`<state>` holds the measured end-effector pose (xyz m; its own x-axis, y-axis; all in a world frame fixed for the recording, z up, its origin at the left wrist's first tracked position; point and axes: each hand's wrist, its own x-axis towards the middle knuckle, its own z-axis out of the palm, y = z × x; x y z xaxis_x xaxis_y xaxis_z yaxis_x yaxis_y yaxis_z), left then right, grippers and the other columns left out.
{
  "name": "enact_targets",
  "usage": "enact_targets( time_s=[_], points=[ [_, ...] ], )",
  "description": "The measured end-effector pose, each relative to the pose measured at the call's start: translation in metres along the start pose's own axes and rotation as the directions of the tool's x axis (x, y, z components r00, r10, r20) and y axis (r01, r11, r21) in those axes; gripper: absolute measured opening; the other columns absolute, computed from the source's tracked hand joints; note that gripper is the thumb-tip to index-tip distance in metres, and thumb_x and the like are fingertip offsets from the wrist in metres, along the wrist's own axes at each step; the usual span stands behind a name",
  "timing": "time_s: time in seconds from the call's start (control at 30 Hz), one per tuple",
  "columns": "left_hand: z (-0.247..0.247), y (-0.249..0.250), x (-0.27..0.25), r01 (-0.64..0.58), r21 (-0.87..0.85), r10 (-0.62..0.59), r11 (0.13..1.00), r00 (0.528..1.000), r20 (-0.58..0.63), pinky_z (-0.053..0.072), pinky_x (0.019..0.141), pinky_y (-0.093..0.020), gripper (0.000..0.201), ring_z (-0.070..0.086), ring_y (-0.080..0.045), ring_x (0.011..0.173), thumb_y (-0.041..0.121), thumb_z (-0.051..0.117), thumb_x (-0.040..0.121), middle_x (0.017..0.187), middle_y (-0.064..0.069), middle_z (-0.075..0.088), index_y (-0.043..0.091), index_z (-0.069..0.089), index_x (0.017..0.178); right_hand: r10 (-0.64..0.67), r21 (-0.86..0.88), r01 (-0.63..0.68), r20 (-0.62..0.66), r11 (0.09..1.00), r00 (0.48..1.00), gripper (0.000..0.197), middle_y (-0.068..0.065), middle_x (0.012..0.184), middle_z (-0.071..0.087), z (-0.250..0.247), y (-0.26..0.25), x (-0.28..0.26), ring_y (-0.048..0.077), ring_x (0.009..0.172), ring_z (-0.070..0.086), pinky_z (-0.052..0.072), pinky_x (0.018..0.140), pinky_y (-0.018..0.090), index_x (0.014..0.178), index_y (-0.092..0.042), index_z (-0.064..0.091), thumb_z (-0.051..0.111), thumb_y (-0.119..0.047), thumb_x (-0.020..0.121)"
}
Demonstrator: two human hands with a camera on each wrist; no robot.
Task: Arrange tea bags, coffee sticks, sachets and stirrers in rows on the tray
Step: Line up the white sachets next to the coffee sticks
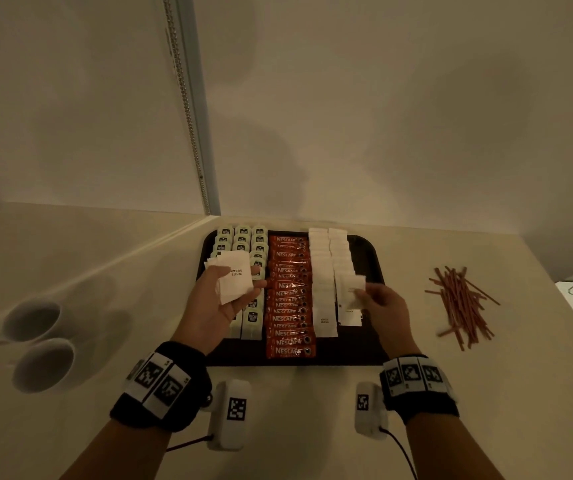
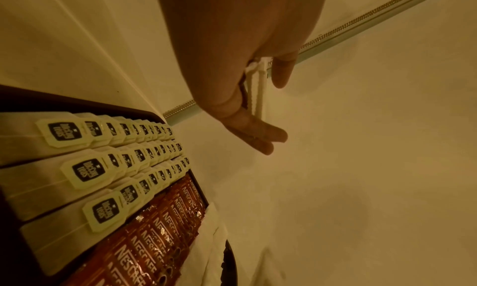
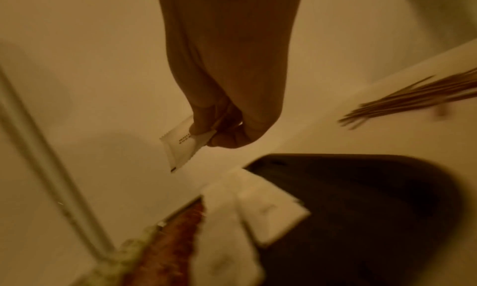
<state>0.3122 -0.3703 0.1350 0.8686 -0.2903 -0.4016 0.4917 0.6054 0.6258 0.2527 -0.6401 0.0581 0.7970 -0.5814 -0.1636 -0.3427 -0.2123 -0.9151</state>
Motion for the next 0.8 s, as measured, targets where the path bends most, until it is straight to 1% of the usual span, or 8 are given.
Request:
enact_targets(
  time_s=[0.07, 0.17, 0.2, 0.27, 0.37, 0.57, 0.7, 0.8],
  points=[
    [0.000, 0.001, -0.001, 0.005, -0.018, -0.005, 1.000, 1.000, 0.002, 0.059, 0.060, -0.028, 0.038, 0.071, -0.030, 0.077, 0.016, 0.037, 0.097, 0.101, -0.020, 0.066, 0.004, 0.046, 0.132, 0.059, -0.103, -0.059, -0.001, 0.993, 0.998, 0.007, 0.000, 0.095, 0.069, -0.006, 0.023, 0.003, 0.017, 0.089, 0.064, 0.054, 0.078, 0.030, 0.094, -0.023, 0.064, 0.064, -0.023, 0.088],
    [0.001, 0.001, -0.001, 0.011, -0.033, -0.011, 0.999, 1.000, 0.009, 0.059, 0.058, -0.028, 0.038, 0.071, -0.031, 0.075, 0.016, 0.036, 0.097, 0.096, -0.020, 0.068, 0.004, 0.045, 0.132, 0.129, -0.267, -0.122, 0.010, 0.956, 0.992, 0.018, 0.003, 0.100, 0.068, -0.008, 0.052, 0.010, 0.020, 0.094, 0.063, 0.052, 0.090, 0.041, 0.101, -0.018, 0.066, 0.066, -0.027, 0.085],
    [0.001, 0.001, -0.001, 0.016, -0.038, -0.015, 0.999, 1.000, 0.012, 0.059, 0.057, -0.028, 0.038, 0.071, -0.031, 0.075, 0.017, 0.035, 0.097, 0.092, -0.019, 0.070, 0.004, 0.046, 0.131, 0.138, -0.314, -0.128, 0.010, 0.941, 0.990, 0.023, 0.004, 0.102, 0.068, -0.008, 0.057, 0.011, 0.020, 0.095, 0.062, 0.051, 0.091, 0.041, 0.103, -0.015, 0.066, 0.067, -0.028, 0.085],
    [0.001, 0.000, -0.001, 0.026, -0.036, -0.025, 0.999, 1.000, 0.012, 0.059, 0.057, -0.028, 0.037, 0.071, -0.030, 0.075, 0.017, 0.035, 0.098, 0.087, -0.017, 0.072, 0.005, 0.046, 0.131, 0.140, -0.368, -0.130, 0.001, 0.921, 0.990, 0.026, 0.004, 0.102, 0.067, -0.006, 0.062, 0.012, 0.018, 0.093, 0.059, 0.049, 0.089, 0.035, 0.104, -0.012, 0.066, 0.068, -0.029, 0.084],
    [0.001, 0.000, -0.001, 0.032, -0.021, -0.032, 0.999, 0.999, 0.006, 0.060, 0.060, -0.030, 0.037, 0.071, -0.031, 0.077, 0.016, 0.035, 0.098, 0.089, -0.017, 0.072, 0.005, 0.046, 0.132, 0.128, -0.422, -0.129, -0.031, 0.897, 0.991, 0.028, 0.005, 0.102, 0.066, -0.003, 0.063, 0.012, 0.019, 0.094, 0.058, 0.043, 0.082, 0.027, 0.104, -0.010, 0.065, 0.069, -0.028, 0.083],
    [0.002, -0.001, 0.001, 0.017, 0.095, -0.018, 0.995, 1.000, 0.008, 0.059, 0.060, -0.030, 0.031, 0.070, -0.028, 0.079, 0.012, 0.034, 0.098, 0.096, -0.014, 0.070, 0.009, 0.050, 0.124, 0.143, -0.461, -0.166, -0.084, 0.872, 0.986, 0.028, 0.011, 0.103, 0.065, 0.005, 0.068, 0.015, 0.025, 0.098, 0.058, 0.042, 0.081, 0.029, 0.099, -0.006, 0.063, 0.072, -0.027, 0.081],
    [0.002, -0.002, 0.002, -0.003, 0.170, 0.003, 0.986, 1.000, 0.003, 0.060, 0.060, -0.031, 0.022, 0.072, -0.025, 0.077, 0.009, 0.039, 0.098, 0.088, -0.007, 0.075, 0.014, 0.055, 0.113, 0.131, -0.483, -0.156, -0.084, 0.862, 0.988, 0.030, 0.012, 0.097, 0.062, 0.007, 0.064, 0.012, 0.026, 0.095, 0.058, 0.041, 0.076, 0.027, 0.097, -0.003, 0.058, 0.073, -0.023, 0.080],
    [0.005, -0.001, 0.002, -0.033, 0.199, 0.043, 0.979, 0.998, -0.045, 0.059, 0.056, -0.028, 0.017, 0.068, -0.025, 0.084, 0.006, 0.045, 0.097, 0.094, -0.008, 0.070, 0.013, 0.055, 0.108, 0.044, -0.450, -0.071, -0.069, 0.890, 0.997, 0.030, 0.006, 0.090, 0.057, 0.012, 0.044, 0.009, 0.025, 0.091, 0.059, 0.042, 0.071, 0.025, 0.101, -0.005, 0.056, 0.070, -0.023, 0.082]
  ],
)
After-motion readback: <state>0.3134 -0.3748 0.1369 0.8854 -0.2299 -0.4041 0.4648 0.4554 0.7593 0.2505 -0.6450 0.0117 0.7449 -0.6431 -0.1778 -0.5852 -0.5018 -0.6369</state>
